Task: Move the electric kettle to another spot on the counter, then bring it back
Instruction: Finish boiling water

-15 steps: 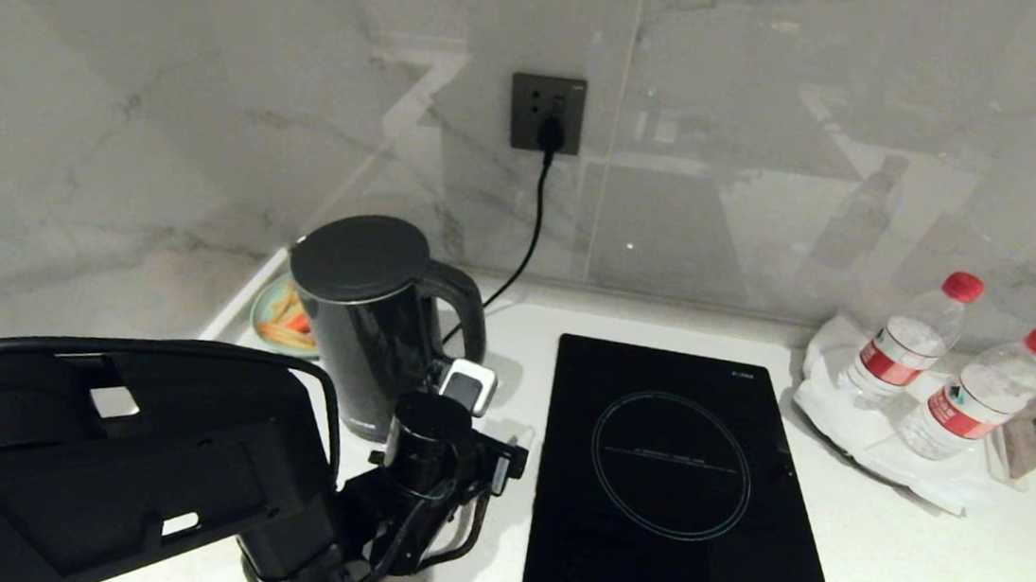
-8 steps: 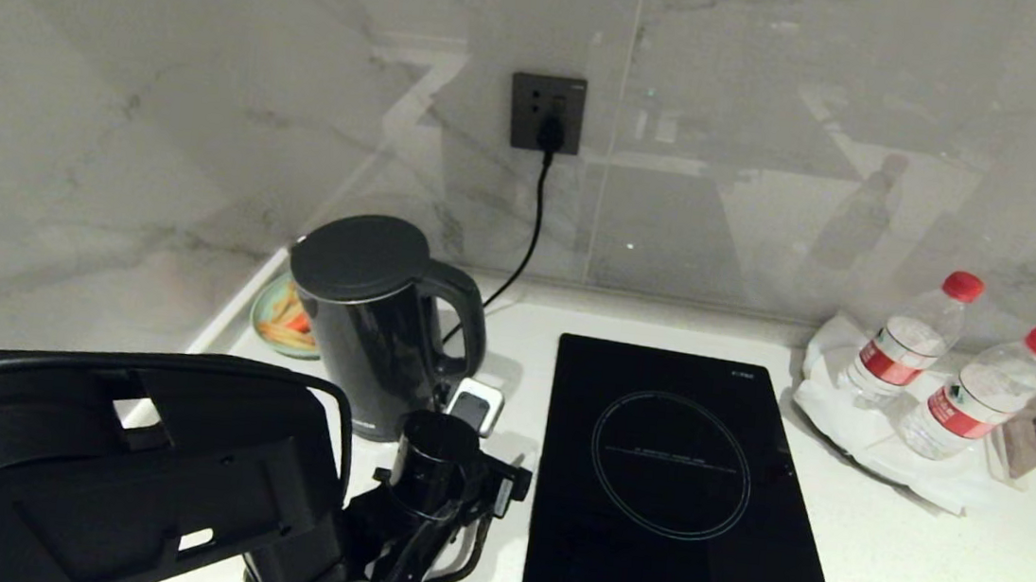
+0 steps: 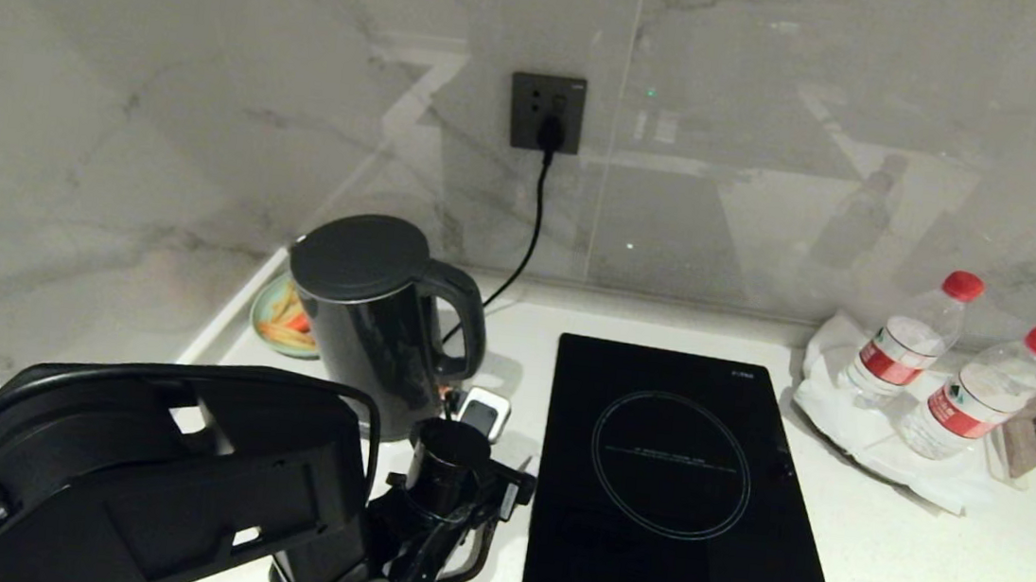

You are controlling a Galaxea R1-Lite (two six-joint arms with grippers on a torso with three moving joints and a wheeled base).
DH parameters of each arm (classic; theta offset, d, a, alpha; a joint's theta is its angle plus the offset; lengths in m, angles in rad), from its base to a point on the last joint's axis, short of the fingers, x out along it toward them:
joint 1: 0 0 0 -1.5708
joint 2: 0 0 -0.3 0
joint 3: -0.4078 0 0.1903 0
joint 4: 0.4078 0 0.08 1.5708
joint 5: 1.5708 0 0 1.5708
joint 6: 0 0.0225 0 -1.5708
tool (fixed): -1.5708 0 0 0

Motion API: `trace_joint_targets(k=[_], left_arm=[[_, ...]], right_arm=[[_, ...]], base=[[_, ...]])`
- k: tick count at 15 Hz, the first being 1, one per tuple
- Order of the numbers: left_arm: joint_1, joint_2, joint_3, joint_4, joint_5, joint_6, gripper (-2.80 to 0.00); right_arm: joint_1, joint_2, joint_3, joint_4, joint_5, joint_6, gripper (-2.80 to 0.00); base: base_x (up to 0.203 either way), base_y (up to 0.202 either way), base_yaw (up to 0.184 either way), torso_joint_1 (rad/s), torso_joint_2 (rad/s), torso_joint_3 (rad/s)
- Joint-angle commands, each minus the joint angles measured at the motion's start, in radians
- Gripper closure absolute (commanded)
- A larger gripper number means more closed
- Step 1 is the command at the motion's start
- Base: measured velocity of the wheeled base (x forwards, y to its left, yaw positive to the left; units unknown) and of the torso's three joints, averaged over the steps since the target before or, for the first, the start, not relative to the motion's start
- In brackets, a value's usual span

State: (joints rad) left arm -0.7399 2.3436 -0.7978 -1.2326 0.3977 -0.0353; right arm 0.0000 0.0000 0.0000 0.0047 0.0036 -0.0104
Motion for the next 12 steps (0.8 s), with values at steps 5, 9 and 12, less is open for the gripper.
trace_joint_targets(k=[5, 9, 12], left_arm=[[0.011, 0.033, -0.050, -0.006, 0.003, 0.002, -2.80], [0.011, 0.034, -0.074, -0.002, 0.003, 0.003, -2.80], [0.016, 0.043, -0.089, 0.001, 0.004, 0.003, -2.80]], right_arm=[[0.000, 0.000, 0.000, 0.000, -0.001, 0.000, 0.00], [0.000, 0.000, 0.000, 0.000, -0.001, 0.000, 0.00], [0.000, 0.000, 0.000, 0.000, 0.000, 0.000, 0.00]], base=[[0.000, 0.000, 0.000, 0.000, 0.00, 0.000], [0.000, 0.000, 0.000, 0.000, 0.00, 0.000], [0.000, 0.000, 0.000, 0.000, 0.00, 0.000]])
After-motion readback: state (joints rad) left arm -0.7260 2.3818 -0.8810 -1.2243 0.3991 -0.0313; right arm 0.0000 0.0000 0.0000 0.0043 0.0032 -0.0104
